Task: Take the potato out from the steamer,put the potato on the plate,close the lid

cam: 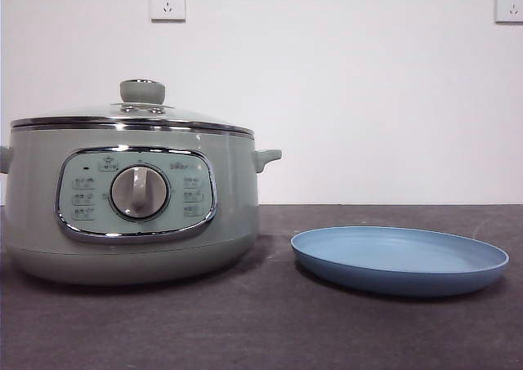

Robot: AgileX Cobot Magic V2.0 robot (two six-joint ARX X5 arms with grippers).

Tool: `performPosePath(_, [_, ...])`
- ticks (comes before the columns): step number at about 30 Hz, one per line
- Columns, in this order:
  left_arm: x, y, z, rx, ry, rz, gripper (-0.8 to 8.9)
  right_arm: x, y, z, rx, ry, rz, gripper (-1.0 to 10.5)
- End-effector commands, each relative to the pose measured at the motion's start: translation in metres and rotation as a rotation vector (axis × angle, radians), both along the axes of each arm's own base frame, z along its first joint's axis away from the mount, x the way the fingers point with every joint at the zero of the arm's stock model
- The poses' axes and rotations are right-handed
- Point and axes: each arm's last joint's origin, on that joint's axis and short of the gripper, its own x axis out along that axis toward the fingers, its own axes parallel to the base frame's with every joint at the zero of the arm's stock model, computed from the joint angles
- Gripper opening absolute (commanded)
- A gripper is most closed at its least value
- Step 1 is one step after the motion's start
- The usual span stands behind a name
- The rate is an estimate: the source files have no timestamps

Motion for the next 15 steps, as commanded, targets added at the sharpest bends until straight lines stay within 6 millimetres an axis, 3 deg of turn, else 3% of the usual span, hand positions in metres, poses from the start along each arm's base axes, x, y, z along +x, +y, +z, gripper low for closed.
performPosePath(1, [-0.002,0.0,0.032,0.066,-0.034,0.033,-0.07,0.0,0.0,0.042,-0.036,-0.04,-0.009,-0.1])
performPosePath(8, [0.016,-0.002,0.105,0.22,0.016,0.022,-0.08,0.025,0.007,0.125,-0.217,-0.068,0.137,-0.1])
performPosePath(15, [0.058,-0.008,0.158,0.36,0.215,-0.124,-0.08,0.079,0.018,0.167,-0.363,0.055,0.386,-0.1])
